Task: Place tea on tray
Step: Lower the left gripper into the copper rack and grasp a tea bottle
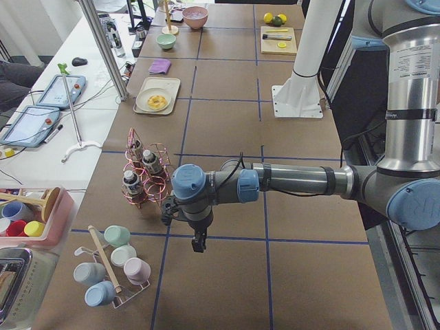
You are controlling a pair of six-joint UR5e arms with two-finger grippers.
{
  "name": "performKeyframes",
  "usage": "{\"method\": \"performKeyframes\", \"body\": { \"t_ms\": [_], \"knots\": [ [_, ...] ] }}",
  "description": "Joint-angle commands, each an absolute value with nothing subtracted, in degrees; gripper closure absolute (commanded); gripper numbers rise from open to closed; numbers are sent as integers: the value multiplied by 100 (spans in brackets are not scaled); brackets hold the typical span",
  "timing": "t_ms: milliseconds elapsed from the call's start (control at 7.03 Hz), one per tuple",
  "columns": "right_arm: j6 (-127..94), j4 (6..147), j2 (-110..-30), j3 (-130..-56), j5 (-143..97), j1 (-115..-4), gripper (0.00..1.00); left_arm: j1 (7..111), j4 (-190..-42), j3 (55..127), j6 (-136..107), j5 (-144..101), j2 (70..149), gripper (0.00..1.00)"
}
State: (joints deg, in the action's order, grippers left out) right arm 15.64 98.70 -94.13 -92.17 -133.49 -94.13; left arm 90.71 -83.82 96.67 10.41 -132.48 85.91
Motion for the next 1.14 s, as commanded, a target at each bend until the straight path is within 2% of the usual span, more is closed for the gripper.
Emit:
{"method": "performKeyframes", "body": {
  "t_ms": [0,284,427,995],
  "knots": [
    [1564,9870,-9413,-9220,-13342,-9413,0,9044,-9127,9677,1011,-13263,8736,0],
    [1564,9870,-9404,-9220,-13351,-9413,0,9000,-10104,9494,993,-13263,9034,0],
    [1564,9870,-9404,-9220,-13351,-9413,0,8965,-10133,9579,880,-13289,9253,0],
    [1556,9879,-9404,-9211,-13464,-9413,0,8545,-12213,9676,-2049,-13263,9211,0]
  ]
}}
